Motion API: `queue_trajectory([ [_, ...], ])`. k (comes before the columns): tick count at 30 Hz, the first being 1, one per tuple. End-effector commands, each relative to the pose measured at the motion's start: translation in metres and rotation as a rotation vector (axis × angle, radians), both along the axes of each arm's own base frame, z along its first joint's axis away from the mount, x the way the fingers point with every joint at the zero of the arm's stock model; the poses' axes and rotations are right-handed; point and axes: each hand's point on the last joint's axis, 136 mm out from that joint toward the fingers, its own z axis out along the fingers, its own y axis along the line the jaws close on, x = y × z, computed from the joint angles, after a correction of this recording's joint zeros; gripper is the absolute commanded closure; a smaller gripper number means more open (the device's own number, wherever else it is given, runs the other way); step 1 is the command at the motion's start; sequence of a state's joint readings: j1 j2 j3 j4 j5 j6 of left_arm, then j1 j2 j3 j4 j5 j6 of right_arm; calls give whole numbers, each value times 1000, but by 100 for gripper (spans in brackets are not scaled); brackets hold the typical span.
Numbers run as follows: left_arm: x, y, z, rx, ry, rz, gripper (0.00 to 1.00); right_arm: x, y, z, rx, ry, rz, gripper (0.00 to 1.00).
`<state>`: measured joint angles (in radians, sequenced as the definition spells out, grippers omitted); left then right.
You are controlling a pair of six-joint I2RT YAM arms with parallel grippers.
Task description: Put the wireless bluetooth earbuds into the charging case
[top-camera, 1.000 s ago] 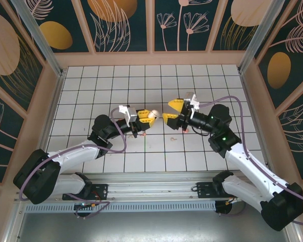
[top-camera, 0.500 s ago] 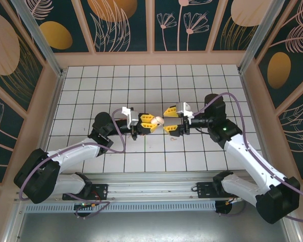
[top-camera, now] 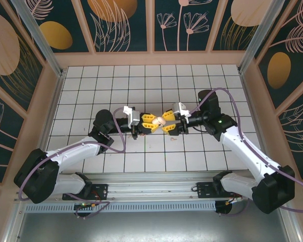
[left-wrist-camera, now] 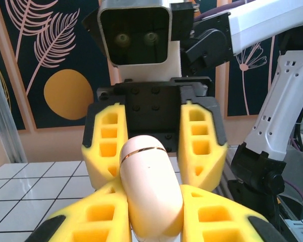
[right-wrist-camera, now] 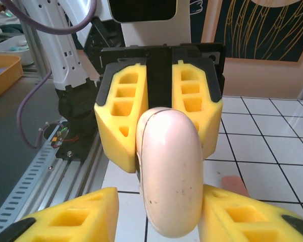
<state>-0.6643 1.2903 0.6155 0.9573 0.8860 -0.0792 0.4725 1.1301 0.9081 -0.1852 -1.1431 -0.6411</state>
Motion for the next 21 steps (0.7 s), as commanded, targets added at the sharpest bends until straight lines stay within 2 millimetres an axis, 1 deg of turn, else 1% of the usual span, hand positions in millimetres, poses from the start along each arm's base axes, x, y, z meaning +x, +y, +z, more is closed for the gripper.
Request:
queue_trajectory([
  [1,-1,-3,11,-16,-38,-16,84,-5,0,11,24,-15,53,62],
  [5,0,-3,9,-10,-29,-10,83,-4,1,11,23,-17,62,80],
  [6,2,-3,8,-7,-26,-6,83,-4,1,12,23,-18,63,83],
  [8,4,-3,6,0,-18,8,80,-4,1,11,21,-22,59,84],
  [9,6,-4,5,4,-17,14,77,-4,1,11,18,-24,54,84],
  [12,14,-4,-4,47,-13,59,57,4,-1,5,-19,-33,-6,84],
  [14,23,-4,-14,109,-16,110,46,14,-5,-4,-73,-44,-92,84],
  [17,34,-1,-31,220,-35,179,46,36,-16,-19,-167,-80,-255,84],
  [21,47,5,-51,349,-61,257,46,40,-29,-41,-273,-182,-300,85],
])
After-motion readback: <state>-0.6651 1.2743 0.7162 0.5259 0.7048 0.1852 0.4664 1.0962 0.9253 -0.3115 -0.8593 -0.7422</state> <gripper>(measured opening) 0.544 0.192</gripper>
